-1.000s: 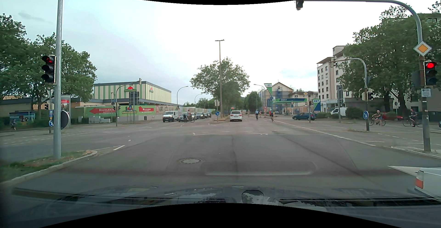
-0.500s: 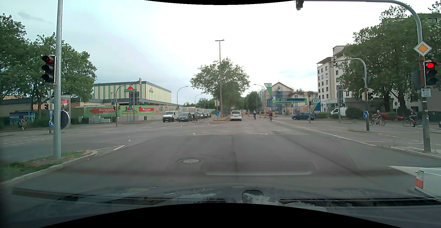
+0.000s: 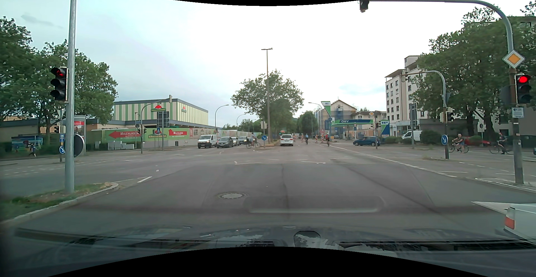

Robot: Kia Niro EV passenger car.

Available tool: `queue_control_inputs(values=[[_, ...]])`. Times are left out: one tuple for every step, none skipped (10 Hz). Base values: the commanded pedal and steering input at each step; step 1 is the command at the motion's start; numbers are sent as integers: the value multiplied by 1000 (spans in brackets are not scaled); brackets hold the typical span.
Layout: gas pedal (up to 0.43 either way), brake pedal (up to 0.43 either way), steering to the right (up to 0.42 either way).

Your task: Follow the waypoints while adhering to traffic rules and regulations

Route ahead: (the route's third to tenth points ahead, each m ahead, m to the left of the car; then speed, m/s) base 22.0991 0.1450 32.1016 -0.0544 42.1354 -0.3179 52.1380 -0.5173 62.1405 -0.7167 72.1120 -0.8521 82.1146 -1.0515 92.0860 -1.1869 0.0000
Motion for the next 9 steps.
queue_control_inputs(values=[[0,262,2],[0,262,2],[0,262,2],[0,262,2],[0,262,2],[0,262,2],[0,262,2],[0,262,2],[0,262,2]])
